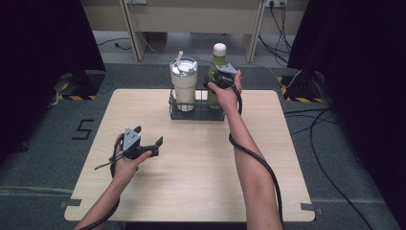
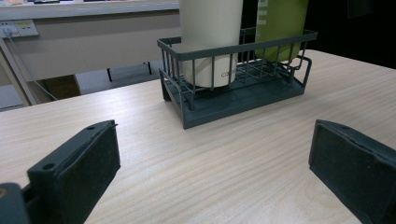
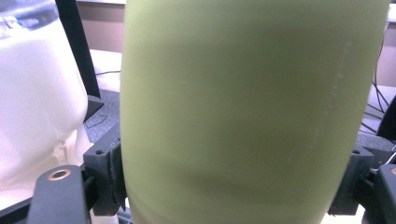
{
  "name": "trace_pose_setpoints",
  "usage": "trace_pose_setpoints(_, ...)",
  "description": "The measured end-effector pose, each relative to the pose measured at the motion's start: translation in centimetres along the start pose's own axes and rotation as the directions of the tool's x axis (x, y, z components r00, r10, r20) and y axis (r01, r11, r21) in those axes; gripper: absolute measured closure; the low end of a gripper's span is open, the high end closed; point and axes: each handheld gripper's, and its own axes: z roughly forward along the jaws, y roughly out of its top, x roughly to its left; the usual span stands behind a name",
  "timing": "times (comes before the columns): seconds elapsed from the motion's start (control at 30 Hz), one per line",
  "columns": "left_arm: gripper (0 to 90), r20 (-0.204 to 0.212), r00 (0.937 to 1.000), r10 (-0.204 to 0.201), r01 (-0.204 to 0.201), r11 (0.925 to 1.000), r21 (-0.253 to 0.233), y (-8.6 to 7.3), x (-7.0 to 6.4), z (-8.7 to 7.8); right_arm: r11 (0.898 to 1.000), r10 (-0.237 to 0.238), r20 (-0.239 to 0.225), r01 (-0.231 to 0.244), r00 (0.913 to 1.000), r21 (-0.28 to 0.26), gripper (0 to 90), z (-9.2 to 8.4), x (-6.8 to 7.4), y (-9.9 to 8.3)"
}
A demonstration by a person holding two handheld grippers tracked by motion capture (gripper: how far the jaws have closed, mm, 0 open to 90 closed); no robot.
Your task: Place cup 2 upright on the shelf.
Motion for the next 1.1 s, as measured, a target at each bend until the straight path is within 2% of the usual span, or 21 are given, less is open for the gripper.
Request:
trace_pose_setpoints(0.3, 1.1, 0.0, 1.0, -0.001, 0.001, 1.0, 0.0, 0.0, 0.0, 0.0, 1.0, 0.0, 0.001, 0.0, 1.0, 0.013, 20.9, 0.3, 0.0, -0.8)
trace_pose_setpoints(0.77, 1.0, 0.003, 1.0, 0.003, -0.003, 1.0, 0.006, -0.1, -0.1, 0.1, 1.0, 0.001, -0.005, -0.001, 1.0, -0.005, 20.5, 0.2, 0.0, -1.1)
trace_pose_setpoints(0.87, 1.1, 0.003, 1.0, 0.003, -0.003, 1.0, 0.006, -0.1, -0.1, 0.0, 1.0, 0.016, -0.017, -0.016, 0.9997, 0.0, 18.2, 0.1, 0.0, -1.2)
trace_pose_setpoints(1.1, 1.0, 0.003, 1.0, 0.003, -0.003, 1.0, 0.007, -0.2, -0.2, 0.1, 1.0, 0.004, -0.03, -0.004, 0.9995, 0.004, 14.3, 0.0, 0.2, -1.6)
